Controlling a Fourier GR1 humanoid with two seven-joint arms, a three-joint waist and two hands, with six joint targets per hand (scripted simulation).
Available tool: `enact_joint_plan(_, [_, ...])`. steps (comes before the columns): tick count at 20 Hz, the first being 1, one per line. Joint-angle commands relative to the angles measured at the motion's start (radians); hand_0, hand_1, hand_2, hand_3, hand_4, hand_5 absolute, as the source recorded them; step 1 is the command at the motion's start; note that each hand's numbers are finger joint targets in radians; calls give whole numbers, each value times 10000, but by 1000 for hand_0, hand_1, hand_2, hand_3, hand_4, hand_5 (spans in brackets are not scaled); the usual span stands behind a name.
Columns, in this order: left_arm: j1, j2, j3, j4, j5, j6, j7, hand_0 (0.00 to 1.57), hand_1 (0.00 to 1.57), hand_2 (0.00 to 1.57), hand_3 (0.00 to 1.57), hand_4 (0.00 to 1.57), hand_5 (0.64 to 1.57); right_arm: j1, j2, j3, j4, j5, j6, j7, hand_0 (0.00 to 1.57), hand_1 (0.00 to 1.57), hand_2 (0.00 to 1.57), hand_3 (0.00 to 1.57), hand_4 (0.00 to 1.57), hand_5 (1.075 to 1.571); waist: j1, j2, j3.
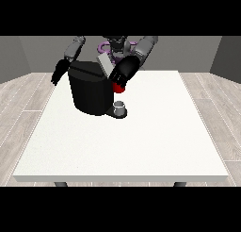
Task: Insert the coffee pod into the coffee machine and close the lid
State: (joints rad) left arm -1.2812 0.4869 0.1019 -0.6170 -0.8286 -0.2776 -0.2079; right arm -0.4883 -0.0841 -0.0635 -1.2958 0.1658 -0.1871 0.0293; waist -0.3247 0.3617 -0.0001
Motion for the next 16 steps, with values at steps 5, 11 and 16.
enact_joint_plan(5, [0, 39, 7, -71, -265, 901, -480, 1250, 1250, 1216, 940, 0, 1571, -241, 94, 125, -69, 285, -316, -30, 0, 0, 0, 0, 74, 1571, 60, 472, 1])
enact_joint_plan(11, [-125, 577, -210, -62, -660, 844, -967, 925, 925, 982, 695, 0, 1571, -321, -18, 67, -140, 254, -249, 120, 0, 0, 0, 0, 161, 1571, -130, 461, 1])
enact_joint_plan(16, [-155, 781, -183, 102, -899, 1010, -763, 0, 0, 668, 537, 0, 1571, -94, 149, 492, -188, 573, -256, 198, 0, 0, 0, 0, 207, 1571, -184, 409, 1])
